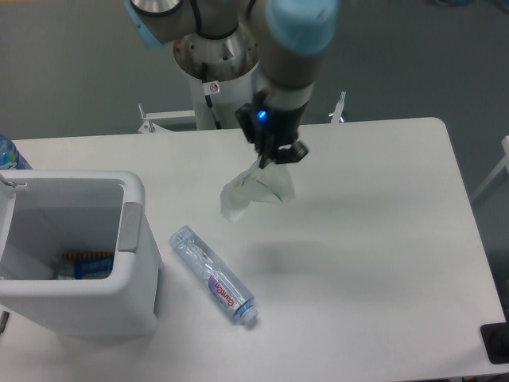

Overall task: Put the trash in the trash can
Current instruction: 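Carry the held bag over the white trash bin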

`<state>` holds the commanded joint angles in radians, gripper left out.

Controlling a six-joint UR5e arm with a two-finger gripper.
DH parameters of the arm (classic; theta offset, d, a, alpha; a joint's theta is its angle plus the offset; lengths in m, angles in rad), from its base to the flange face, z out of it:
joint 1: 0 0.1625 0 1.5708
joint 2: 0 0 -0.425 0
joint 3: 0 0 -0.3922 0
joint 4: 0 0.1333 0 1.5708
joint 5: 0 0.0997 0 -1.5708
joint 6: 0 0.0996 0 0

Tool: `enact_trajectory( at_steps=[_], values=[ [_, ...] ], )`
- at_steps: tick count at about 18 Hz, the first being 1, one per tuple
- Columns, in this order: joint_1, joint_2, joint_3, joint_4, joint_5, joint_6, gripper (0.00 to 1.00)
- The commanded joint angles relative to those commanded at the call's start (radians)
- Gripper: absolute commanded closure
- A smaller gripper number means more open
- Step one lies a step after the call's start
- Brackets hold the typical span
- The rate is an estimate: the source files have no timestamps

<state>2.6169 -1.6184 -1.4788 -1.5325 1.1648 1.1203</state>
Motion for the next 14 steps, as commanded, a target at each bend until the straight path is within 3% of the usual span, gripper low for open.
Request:
enact_trajectory(
  at_steps=[3, 7, 9, 14],
  values=[
    [0.009, 0.011, 0.0, 0.009, -0.126, -0.147, 1.0],
    [-0.004, 0.015, 0.003, 0.119, -0.263, -0.397, 1.0],
    [-0.015, 0.023, 0.002, 0.188, -0.281, -0.521, 1.0],
    [-0.093, 0.022, -0.006, 0.285, -0.298, -0.729, 1.0]
  ],
)
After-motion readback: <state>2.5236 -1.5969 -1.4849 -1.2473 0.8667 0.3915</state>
